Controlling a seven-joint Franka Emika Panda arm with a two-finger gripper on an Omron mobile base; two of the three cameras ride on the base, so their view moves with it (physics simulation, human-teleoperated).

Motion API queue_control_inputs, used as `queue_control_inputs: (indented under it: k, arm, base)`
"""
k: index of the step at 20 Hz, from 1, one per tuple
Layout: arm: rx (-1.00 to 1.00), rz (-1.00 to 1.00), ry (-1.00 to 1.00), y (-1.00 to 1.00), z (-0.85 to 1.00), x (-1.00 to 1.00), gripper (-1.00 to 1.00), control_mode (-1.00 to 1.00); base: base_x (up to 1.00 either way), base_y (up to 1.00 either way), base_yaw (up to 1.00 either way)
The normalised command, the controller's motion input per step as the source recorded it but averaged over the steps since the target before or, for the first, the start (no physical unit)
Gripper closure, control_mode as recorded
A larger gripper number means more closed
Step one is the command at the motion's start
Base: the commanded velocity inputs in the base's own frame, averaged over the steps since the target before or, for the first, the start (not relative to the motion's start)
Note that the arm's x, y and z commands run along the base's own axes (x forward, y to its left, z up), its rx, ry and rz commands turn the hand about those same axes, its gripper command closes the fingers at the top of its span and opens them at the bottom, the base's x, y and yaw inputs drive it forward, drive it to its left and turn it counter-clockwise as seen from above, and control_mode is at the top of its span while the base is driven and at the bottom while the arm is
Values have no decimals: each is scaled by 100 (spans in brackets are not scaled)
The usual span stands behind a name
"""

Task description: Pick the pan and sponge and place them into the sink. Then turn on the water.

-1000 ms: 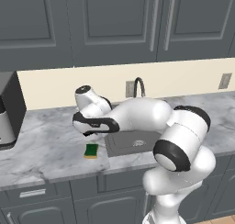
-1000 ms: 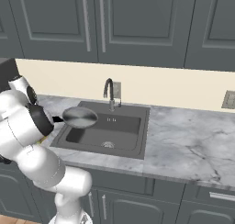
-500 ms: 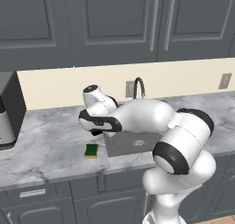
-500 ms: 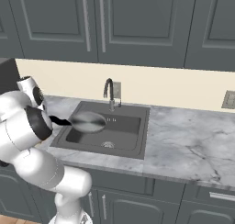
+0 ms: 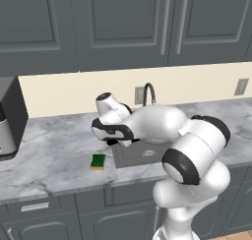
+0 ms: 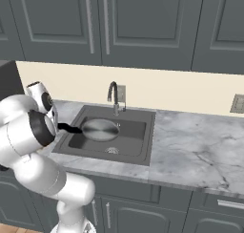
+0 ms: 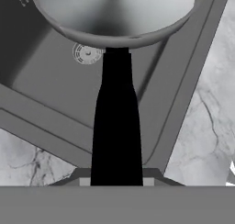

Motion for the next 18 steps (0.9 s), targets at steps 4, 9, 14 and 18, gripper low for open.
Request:
queue_control_inputs:
  k: [4, 9, 14, 18]
  arm:
    - [-7, -2, 1, -24, -14, 18, 100, -100]
    - [-3, -2, 3, -22, -20, 25, 100, -100]
    - [5, -1, 6, -20, -14, 25, 100, -100]
    - [4, 0, 1, -11, -5, 17, 100, -100]
  base:
    - [0, 0, 0]
    - [0, 0, 0]
    - [0, 0, 0]
    - [0, 0, 0]
